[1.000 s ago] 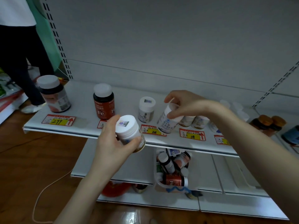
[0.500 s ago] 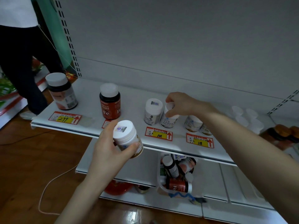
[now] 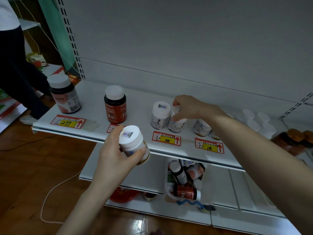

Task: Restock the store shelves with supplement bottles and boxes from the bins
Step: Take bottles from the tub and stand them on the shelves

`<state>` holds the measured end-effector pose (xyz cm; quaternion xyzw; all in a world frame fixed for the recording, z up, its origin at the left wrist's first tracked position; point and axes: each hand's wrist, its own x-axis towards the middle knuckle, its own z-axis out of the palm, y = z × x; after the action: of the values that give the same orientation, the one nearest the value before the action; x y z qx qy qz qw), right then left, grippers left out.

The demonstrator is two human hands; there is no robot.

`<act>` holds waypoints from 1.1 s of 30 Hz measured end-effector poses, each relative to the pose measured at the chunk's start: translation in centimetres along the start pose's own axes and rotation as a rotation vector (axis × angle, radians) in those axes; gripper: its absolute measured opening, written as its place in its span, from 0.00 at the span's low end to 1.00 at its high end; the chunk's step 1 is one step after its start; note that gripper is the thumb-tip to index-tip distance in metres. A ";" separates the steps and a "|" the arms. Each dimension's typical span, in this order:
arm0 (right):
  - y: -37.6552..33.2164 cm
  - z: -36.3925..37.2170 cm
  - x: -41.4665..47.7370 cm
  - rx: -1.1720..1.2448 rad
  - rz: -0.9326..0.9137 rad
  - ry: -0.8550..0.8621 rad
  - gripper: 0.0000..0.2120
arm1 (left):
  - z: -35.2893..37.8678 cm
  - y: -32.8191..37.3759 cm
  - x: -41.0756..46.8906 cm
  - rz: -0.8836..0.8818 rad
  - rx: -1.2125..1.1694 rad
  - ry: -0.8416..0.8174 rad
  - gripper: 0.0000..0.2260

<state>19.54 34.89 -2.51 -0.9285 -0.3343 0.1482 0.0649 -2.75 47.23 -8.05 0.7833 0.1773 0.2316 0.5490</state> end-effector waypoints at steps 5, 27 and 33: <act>0.2 -0.1 -0.3 0.028 -0.016 0.028 0.31 | -0.2 0.4 0.2 -0.015 -0.086 -0.004 0.26; -5.2 5.2 -10.9 1.282 -0.043 0.228 0.09 | 1.0 3.0 2.5 -0.255 -0.807 -0.120 0.14; -1.4 3.7 -13.7 0.966 0.045 0.304 0.07 | 3.9 3.1 1.8 -0.128 -0.557 -0.399 0.20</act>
<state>7.43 27.27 -2.55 -0.8105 -0.1944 0.1505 0.5317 1.00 44.06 -5.93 0.6204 0.0450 0.0787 0.7790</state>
